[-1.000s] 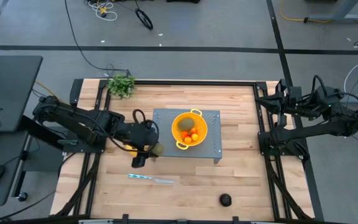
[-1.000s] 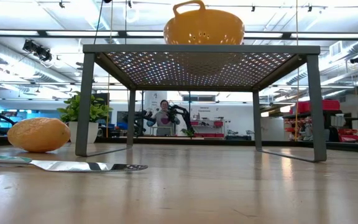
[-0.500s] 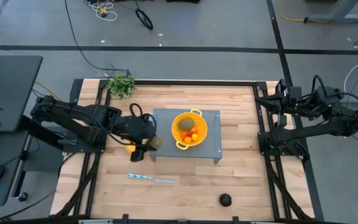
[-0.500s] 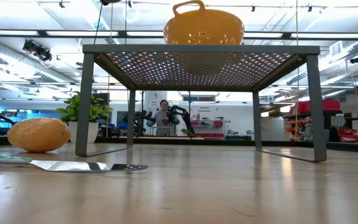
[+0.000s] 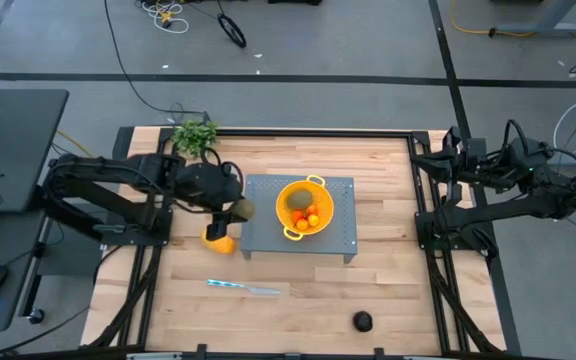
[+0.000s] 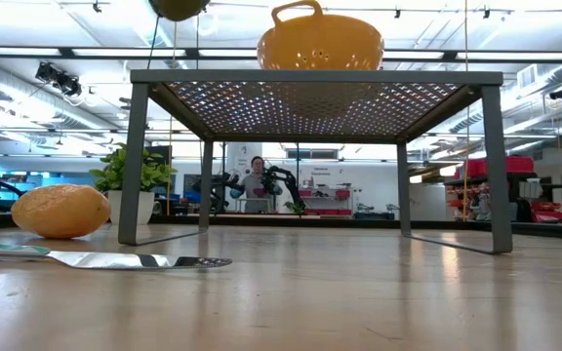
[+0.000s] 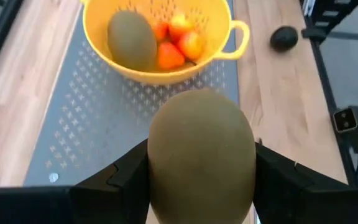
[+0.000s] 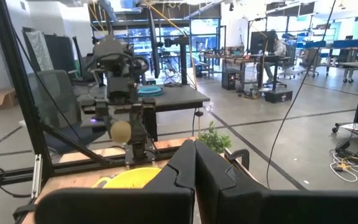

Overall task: Pick & Place Fruit
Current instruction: Put the kiwi into the strainer bowl on the shelf, then put the plum into the strainer bowl on the shelf

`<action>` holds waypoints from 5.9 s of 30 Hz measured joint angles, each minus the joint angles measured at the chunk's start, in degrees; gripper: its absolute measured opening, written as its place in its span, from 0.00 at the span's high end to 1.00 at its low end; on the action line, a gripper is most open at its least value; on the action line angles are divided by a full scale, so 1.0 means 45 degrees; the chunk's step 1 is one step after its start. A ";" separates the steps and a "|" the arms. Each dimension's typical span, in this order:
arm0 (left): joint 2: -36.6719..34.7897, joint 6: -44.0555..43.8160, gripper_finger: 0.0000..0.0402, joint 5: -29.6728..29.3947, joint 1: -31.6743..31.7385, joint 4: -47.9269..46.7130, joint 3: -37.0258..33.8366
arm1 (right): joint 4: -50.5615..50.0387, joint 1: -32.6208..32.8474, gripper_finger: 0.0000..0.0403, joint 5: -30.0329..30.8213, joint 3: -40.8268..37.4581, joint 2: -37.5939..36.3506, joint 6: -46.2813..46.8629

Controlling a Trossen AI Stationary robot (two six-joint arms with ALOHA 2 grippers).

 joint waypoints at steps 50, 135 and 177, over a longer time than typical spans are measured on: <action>0.0110 0.0641 0.44 -0.0095 0.1205 0.3956 0.0005 | -0.0165 0.0000 0.99 -0.0010 0.0000 0.0004 0.0340; 0.4307 0.0355 0.34 0.1747 0.1196 0.8451 0.0010 | -0.0488 -0.0009 0.99 0.0000 0.0005 0.0063 0.0340; 0.3714 0.1005 0.42 0.1571 0.1188 0.8305 0.0019 | -0.0491 -0.0005 0.99 -0.0010 0.0004 0.0058 0.0339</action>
